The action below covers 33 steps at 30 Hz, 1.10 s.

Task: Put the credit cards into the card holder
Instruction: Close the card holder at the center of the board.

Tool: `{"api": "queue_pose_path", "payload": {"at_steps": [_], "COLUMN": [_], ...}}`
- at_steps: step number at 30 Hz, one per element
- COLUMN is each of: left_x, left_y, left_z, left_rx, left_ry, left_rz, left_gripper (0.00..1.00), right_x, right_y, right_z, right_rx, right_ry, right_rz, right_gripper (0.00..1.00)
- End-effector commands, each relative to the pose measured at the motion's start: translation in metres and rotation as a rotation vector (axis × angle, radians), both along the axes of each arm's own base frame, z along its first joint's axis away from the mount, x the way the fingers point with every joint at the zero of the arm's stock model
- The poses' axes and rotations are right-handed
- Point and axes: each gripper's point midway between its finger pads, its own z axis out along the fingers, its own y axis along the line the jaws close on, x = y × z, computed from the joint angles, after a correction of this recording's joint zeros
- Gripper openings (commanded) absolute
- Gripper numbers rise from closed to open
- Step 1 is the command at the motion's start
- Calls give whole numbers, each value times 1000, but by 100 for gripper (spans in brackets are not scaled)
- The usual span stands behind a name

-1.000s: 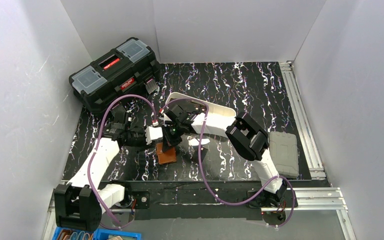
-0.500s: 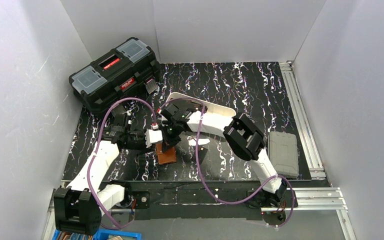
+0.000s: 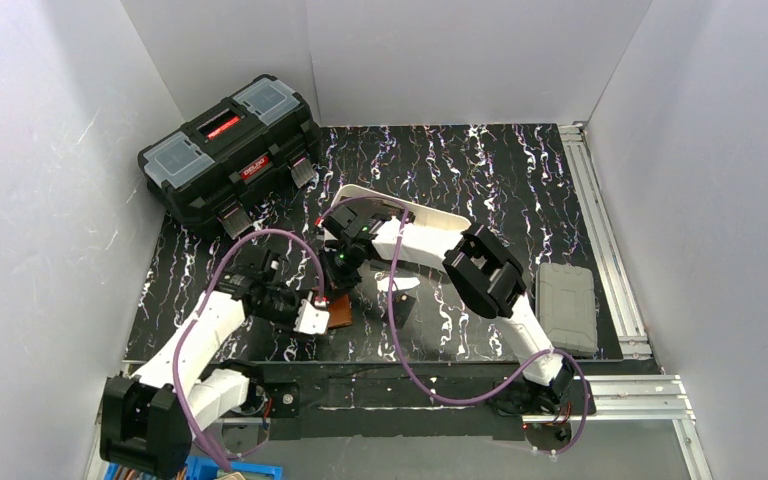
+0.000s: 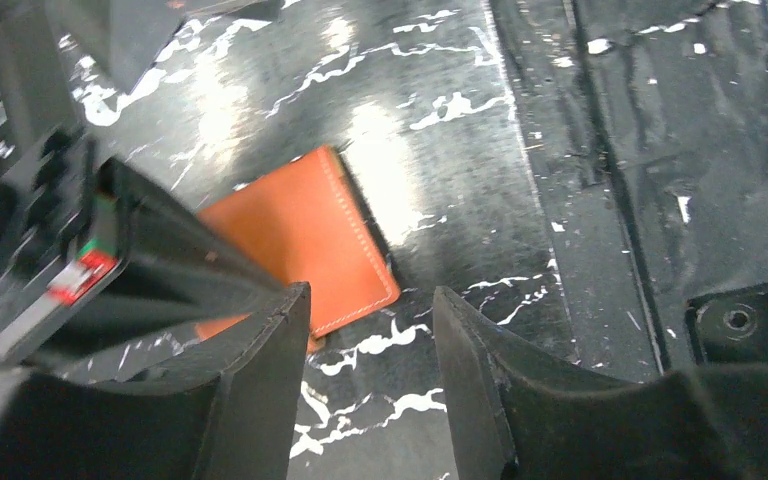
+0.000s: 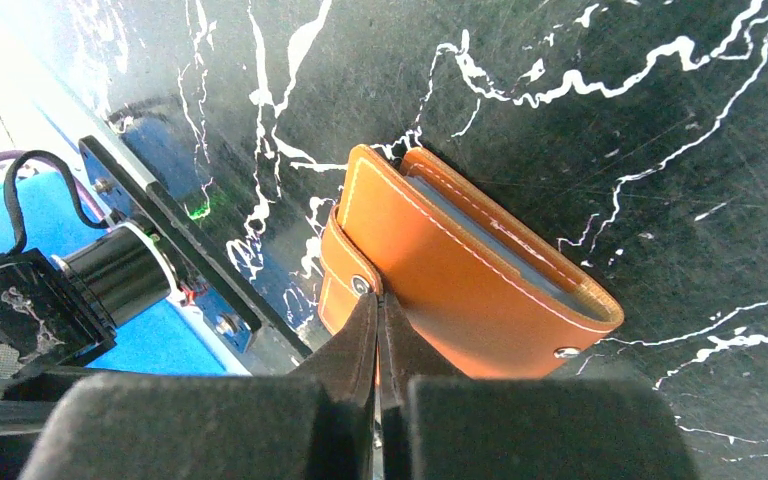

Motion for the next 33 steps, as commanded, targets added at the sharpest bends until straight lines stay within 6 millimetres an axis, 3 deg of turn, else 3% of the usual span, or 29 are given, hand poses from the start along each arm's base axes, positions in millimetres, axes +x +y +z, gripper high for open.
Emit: {"api": "queue_pose_path", "payload": {"at_steps": [1,6,8,11,14,20,29,33], "left_x": [-15,-7,6,32,46,47,29,30], "left_y": [-5,0,0,-1,1,1,3,6], "left_z": [-4,-16,-20,-21,-29,-37,-42,-47], "left_rx": [27,89,103,111,117,119,150,182], "left_ry": [19,65,58,19,-55,-46,64,88], "left_rz": [-175,-193,-145,-39,3,3,-99,-124], "left_gripper": [46,44,41,29,30,31,30,29], "right_x": [-17,-17,-18,-19,-18,-18,-12,-13], "right_y": [-68,-79,-83,-85,-87,-84,-87,-86], "right_z": [-68,-76,-79,-80,-83,-85,-81,-80], "right_rx": [-350,-413,-430,-436,-430,-393,-349,-331], "right_ry": [18,13,21,24,27,47,52,54], "right_rz": [-14,-15,-14,-4,-1,-10,-38,-36], "right_gripper": [1,1,1,1,1,1,1,1]}}
